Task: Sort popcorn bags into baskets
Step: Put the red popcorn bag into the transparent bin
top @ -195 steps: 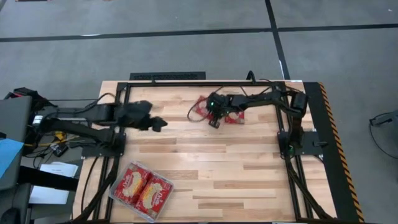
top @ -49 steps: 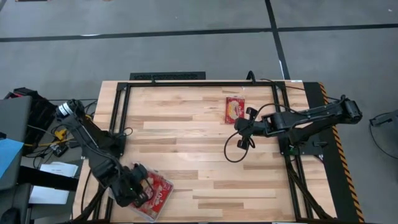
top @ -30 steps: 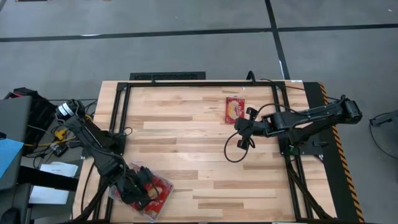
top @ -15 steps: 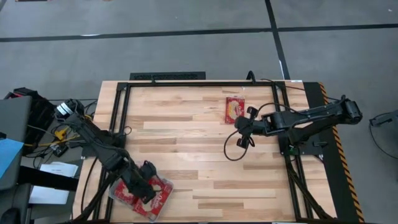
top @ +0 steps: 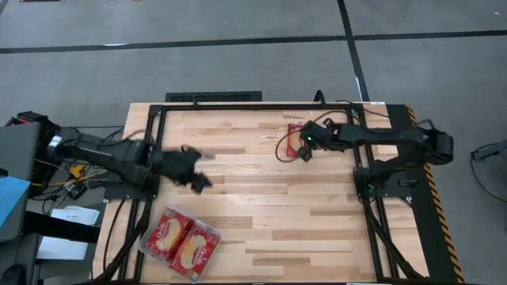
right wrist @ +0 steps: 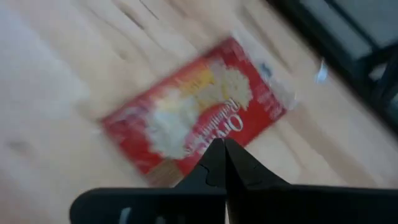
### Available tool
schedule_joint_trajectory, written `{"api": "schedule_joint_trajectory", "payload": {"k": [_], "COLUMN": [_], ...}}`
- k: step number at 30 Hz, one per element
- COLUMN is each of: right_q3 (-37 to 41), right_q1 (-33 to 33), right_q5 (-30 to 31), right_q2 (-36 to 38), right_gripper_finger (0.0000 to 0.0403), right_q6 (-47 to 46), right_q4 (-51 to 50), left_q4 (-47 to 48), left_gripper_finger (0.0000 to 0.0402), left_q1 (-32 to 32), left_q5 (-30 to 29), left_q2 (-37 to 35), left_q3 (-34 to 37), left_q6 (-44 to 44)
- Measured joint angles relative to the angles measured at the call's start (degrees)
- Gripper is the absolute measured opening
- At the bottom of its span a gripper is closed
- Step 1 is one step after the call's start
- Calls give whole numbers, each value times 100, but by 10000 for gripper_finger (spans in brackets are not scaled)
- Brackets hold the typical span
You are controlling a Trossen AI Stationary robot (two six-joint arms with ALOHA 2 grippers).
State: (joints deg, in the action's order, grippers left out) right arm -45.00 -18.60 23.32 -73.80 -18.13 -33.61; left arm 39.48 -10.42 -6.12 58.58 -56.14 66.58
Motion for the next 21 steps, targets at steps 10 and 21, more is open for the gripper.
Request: {"api": "schedule_joint_trajectory", "payload": {"k": [10, 21], "right_q3": [659, 629], "right_q1": [-613, -49], "right_q5": [-582, -859], "right_q2": [-1185, -1829], "right_gripper_finger": [9, 14], "right_q6": [2, -383], "right_q4": [1869, 2838], "left_q4": [-1426, -4955], "left_gripper_finger": [197, 228], "left_q1": [2601, 3533], "left_q5": [1343, 3151], "left_q2": [1456, 4944], "left_q3": [0, -216], "left_q6": [-2224, -1477]}}
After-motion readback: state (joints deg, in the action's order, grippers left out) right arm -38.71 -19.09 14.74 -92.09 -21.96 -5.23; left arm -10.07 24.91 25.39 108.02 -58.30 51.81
